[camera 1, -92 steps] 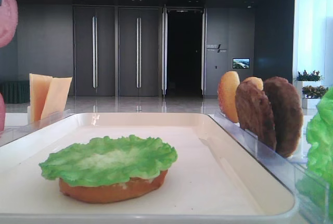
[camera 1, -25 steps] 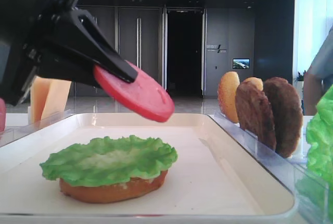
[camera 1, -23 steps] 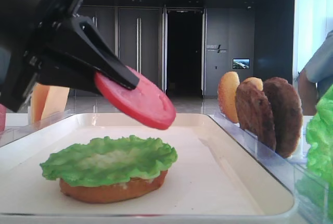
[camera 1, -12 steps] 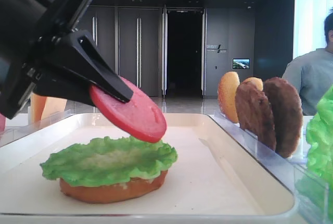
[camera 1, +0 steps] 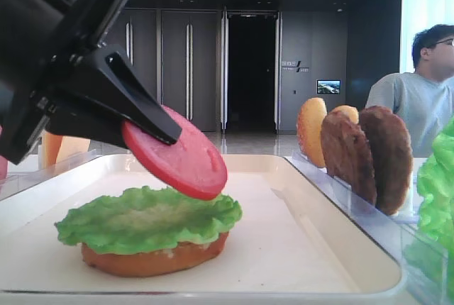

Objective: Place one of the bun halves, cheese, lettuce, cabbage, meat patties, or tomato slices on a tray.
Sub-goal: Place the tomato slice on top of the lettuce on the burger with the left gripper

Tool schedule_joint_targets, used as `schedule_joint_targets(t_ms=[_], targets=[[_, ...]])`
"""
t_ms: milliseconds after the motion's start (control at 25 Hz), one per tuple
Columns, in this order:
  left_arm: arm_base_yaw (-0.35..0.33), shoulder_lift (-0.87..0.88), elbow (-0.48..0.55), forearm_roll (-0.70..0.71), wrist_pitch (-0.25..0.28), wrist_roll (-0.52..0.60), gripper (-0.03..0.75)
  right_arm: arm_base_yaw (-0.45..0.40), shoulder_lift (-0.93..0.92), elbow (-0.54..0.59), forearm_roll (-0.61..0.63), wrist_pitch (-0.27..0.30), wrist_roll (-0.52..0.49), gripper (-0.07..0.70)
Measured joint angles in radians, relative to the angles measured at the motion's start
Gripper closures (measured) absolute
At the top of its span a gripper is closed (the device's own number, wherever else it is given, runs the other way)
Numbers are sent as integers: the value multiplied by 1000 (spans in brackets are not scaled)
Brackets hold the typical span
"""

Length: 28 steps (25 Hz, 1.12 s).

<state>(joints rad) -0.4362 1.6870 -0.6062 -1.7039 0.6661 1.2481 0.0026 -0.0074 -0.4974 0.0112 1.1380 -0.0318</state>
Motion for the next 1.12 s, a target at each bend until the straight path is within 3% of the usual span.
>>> schedule_joint_targets(t_ms=[760, 840, 1120], targets=[[0, 68, -2, -5, 23, 34, 646, 0, 0, 0, -1, 0, 0, 285], [9, 68, -2, -5, 24, 34, 592, 0, 0, 0, -1, 0, 0, 285], [101, 10, -2, 48, 41, -48, 253, 0, 0, 0, -1, 0, 0, 285]])
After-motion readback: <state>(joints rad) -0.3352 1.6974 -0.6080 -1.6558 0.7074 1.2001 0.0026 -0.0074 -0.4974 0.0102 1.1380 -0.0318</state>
